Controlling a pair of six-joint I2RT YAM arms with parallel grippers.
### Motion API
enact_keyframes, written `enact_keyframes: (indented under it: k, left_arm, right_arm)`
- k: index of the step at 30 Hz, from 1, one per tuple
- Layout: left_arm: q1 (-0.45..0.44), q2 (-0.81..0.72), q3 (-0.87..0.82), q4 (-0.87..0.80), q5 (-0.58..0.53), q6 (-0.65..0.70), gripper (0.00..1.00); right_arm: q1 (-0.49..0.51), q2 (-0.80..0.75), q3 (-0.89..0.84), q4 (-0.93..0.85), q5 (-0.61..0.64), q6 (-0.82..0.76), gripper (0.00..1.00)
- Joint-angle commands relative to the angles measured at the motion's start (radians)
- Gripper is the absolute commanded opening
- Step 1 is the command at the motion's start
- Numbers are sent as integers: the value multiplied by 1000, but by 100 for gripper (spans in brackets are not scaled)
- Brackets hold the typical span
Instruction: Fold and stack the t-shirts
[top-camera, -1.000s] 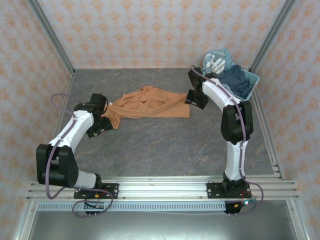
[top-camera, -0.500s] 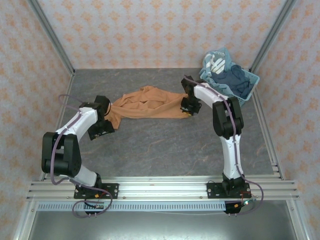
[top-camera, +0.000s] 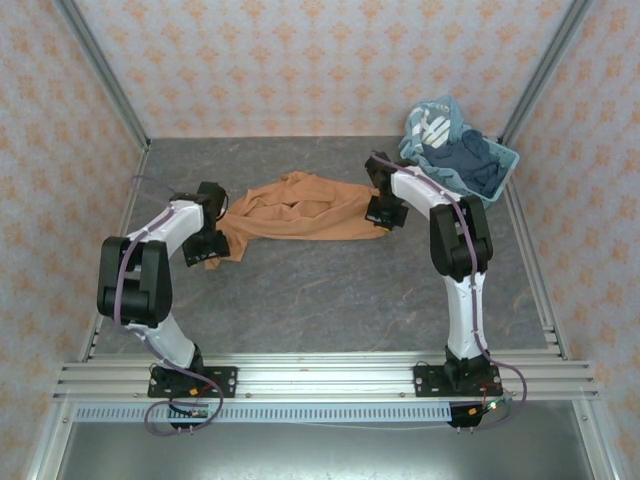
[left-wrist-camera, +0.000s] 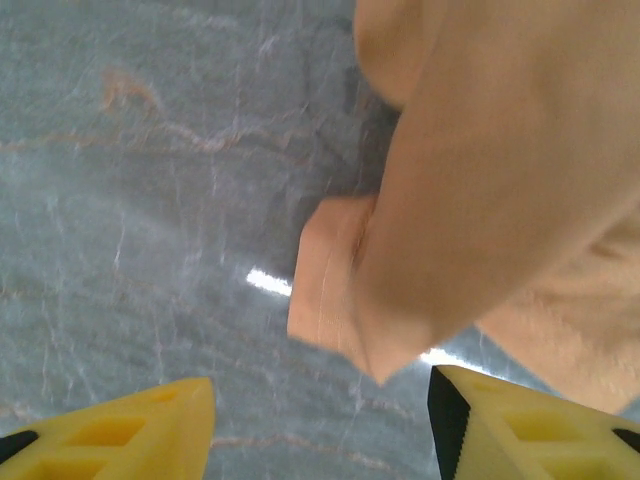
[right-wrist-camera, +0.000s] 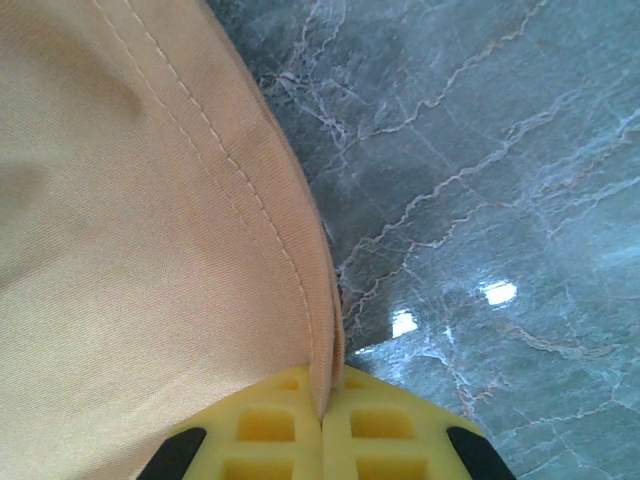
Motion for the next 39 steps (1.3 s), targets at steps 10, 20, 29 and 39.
enact_keyframes:
  k: [10,20,29,39]
  left_arm:
    - [0,113,103,97,-54,55,15]
    - [-19,-48,72,47,43,15,0]
    - [-110,-248,-7,-5,356,-274,0]
    - [-36,-227,-146,-18,365,-239,0]
  right_arm:
    - [-18,-72,-47,-38,41,-17,0]
    - [-70,-133,-73,-41,95,-31,0]
    - [-147,-163,-64,-55,127,-59,0]
    - [-173,-124,5,-87,106,-101,0]
